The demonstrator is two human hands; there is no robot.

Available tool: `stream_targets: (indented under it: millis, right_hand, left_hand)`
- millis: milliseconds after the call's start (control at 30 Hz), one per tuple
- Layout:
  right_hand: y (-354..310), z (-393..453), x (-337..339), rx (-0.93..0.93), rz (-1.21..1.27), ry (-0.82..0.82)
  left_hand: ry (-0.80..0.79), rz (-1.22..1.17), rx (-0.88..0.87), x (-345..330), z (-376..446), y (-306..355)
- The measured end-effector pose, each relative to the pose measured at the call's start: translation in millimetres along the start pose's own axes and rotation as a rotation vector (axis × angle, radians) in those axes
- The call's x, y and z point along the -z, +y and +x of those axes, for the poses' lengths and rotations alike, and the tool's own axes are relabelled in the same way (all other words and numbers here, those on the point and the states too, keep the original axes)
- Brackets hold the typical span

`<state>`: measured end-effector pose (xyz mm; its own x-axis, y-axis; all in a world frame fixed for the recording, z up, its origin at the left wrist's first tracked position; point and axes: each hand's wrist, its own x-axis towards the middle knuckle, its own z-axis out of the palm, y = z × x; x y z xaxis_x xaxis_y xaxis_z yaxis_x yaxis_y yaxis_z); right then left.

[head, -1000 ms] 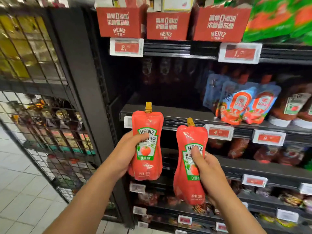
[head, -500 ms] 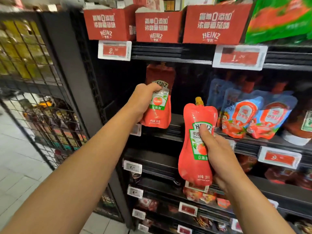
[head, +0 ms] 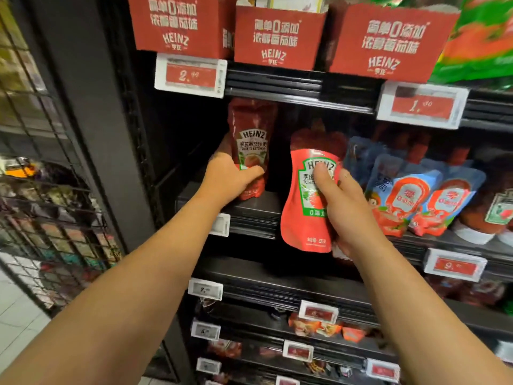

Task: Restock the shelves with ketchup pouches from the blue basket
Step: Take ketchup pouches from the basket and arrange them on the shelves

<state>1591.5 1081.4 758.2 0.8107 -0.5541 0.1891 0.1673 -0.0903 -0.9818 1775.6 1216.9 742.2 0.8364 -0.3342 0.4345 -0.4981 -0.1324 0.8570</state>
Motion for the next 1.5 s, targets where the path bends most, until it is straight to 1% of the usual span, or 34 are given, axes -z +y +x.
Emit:
stream_targets:
  millis: [67,133,233,267,367,467,567,633,733,800,867,933,1000,1033,1100,1167,1267,1400,1500]
  right_hand:
    - [0,13,-1,0.035,-0.069,-0.007]
    - [0,29,-3,0.026,-0.081,-0.001]
    - [-7,56,-3,-0.005,-0.042,0.121]
    - [-9,64,-3,0.003,-0.036,0.132]
    - [-12,80,-7,0.066,-0.093,0.07]
    - [3,83,-13,0.195,-0.094,0.048]
    - [19,83,-13,0.169,-0.135,0.062]
    - [25,84,-11,0.176,-0.253,0.062]
    - [25,90,-10,0.124,-0.383,0.073]
    - [22,94,-13,0.105,-0.433,0.136]
    - [24,96,-16,0.158,-0.422,0.183]
    - [29,95,-19,0.133,-0.418,0.163]
    - [31,96,-23,0.057,-0.527,0.112]
    - [31,100,-24,0.079,-0.56,0.114]
    - [25,112,-25,0.125,-0.566,0.098]
    - [19,123,-27,0.103,-0.544,0.041]
    - [21,140,-26,0.081,-0.411,-0.003]
    - [32,153,-31,0.097,-0.295,0.077]
    - [47,153,-31,0.171,-0.277,0.148]
  left_hand:
    - [0.003,0.027,-0.008,0,1,0]
    - [0.011,0.052,-0.007,0,1,0]
    - [0.014,0.038,0.02,-1,3,-1]
    - [0.014,0.035,0.026,-1,3,-2]
    - [0.007,0.057,0.037,0,3,-1]
    - [-0.01,0.045,0.052,1,0,3]
    - [-0.033,0.014,0.087,1,1,4]
    - [-0.028,0.016,0.116,1,2,3]
    - [0.003,0.029,0.109,0,5,1]
    - [0.018,0.063,0.094,-1,8,0]
    - [0.008,0.103,0.072,-1,10,-2]
    - [-0.01,0.14,0.063,-1,10,-3]
    - [-0.026,0.161,0.06,-2,10,-3]
    - [-0.035,0.176,0.061,-2,10,-3]
    - [-0.058,0.198,0.063,-3,10,-2]
    - [-0.081,0.213,0.057,-3,8,0]
    - [-0.087,0.248,0.063,-5,9,0]
    - [-0.062,0.305,0.105,-7,15,-3]
    - [-0.078,0.348,0.123,-10,23,-4]
